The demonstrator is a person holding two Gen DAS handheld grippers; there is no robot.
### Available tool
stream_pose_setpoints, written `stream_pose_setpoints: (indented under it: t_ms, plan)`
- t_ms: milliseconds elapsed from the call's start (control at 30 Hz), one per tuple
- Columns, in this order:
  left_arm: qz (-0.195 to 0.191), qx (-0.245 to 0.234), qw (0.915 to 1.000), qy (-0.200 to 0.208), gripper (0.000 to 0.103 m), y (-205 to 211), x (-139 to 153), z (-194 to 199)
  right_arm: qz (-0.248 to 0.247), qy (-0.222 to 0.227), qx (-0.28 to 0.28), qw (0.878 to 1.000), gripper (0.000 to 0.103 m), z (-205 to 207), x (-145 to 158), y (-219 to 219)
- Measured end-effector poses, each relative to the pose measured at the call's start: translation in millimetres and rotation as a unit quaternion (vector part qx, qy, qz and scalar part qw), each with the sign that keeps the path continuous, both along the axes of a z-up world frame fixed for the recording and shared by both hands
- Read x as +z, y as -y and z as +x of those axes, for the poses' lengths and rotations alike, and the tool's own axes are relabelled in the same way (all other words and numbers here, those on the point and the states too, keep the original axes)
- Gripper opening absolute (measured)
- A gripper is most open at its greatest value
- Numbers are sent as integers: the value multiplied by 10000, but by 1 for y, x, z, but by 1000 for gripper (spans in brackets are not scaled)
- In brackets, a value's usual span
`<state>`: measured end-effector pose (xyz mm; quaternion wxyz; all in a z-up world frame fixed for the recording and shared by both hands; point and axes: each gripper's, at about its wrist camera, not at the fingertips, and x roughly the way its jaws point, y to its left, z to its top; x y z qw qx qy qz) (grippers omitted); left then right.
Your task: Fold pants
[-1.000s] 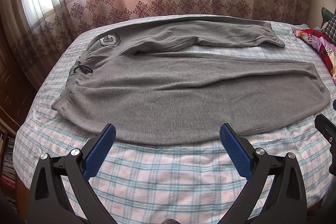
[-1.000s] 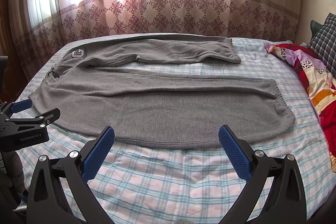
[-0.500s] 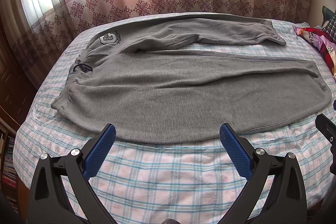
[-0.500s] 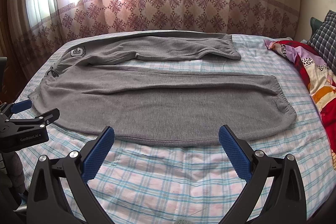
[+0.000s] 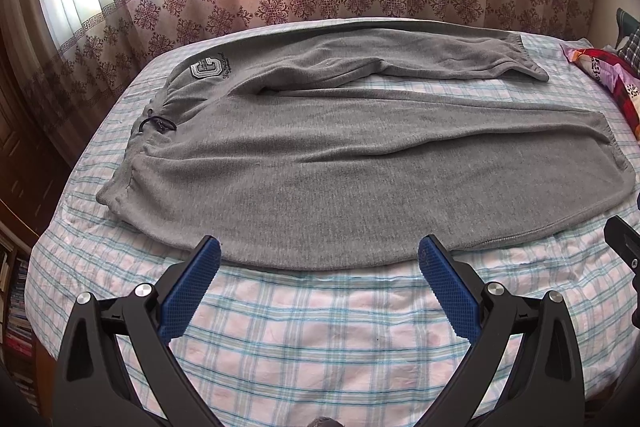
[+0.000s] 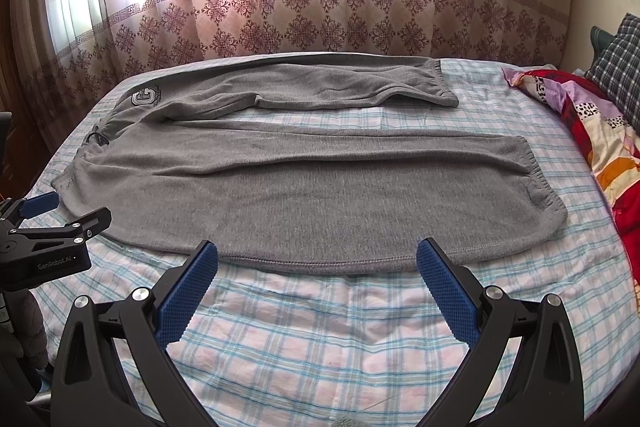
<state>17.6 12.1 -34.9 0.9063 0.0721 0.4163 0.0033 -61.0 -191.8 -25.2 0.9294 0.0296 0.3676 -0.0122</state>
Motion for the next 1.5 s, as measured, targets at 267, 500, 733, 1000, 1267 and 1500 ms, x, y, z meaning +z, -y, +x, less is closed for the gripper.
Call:
stream_pose_setpoints:
  t_ms: [267, 500, 733, 1000, 1267, 1500]
  plan:
    - [-47, 55, 9992, -392, 101, -4, -22, 11, 39, -261, -112, 9996, 98, 8, -19, 7]
    - [-156, -20, 9960, -883, 101, -1, -46, 25, 222, -615, -348, 9973, 98, 18, -42, 25]
    - [-571, 210, 9884, -1394, 100, -14, -71, 40, 324, -885, -714, 9930, 98, 27, -62, 49]
    - [-222, 358, 9916, -1224, 100, -17, -69, 63, -110, -907, -756, 9929, 98, 51, -68, 56]
    - [30, 374, 9897, -1379, 100, -10, -88, 96, -261, -1367, -842, 9867, 98, 89, -88, 72]
    - [-156, 382, 9892, -1404, 101, -14, -99, 93, -288, -1818, -536, 9815, 98, 86, -103, 73]
